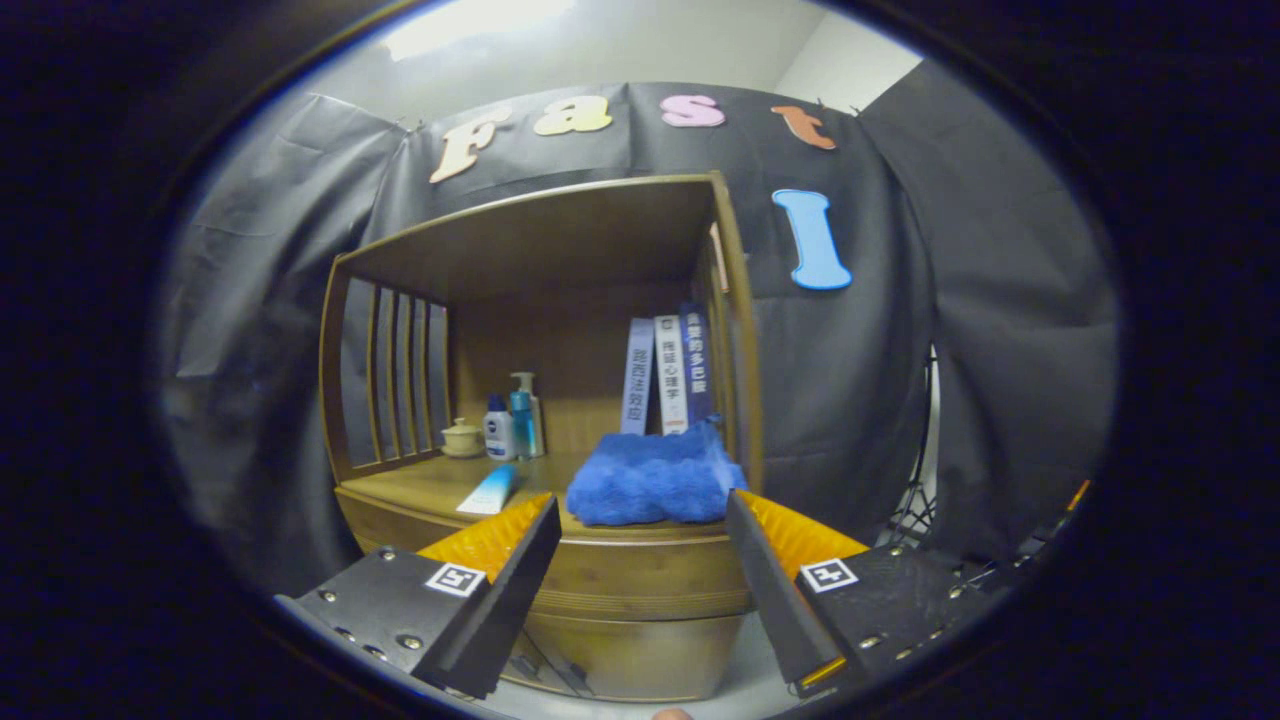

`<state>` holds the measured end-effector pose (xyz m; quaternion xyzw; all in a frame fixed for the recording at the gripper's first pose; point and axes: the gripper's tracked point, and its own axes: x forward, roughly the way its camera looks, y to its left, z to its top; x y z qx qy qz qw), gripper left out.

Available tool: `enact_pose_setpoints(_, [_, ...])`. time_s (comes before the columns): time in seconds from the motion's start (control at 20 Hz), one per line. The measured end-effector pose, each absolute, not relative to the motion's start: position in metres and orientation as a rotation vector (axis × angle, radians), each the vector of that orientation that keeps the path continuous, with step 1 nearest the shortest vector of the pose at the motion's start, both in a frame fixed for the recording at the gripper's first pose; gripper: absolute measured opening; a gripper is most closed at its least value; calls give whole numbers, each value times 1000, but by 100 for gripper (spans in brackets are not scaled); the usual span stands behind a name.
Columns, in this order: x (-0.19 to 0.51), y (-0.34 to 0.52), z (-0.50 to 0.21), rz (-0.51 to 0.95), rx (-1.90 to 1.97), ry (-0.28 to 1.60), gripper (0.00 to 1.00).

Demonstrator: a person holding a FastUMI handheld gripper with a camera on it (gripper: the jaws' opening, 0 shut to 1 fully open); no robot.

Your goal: Pull open the drawer, take out the items inside it, and place them on the countertop above the cabinet.

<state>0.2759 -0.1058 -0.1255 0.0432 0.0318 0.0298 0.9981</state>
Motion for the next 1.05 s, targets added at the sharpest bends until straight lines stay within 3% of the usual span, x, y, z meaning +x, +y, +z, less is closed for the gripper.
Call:
enact_pose_setpoints(0.6, [218,-176,-112,94,34,-98,99])
enact_pose_setpoints(1.05, [186,-204,-146,89,145,-55,99])
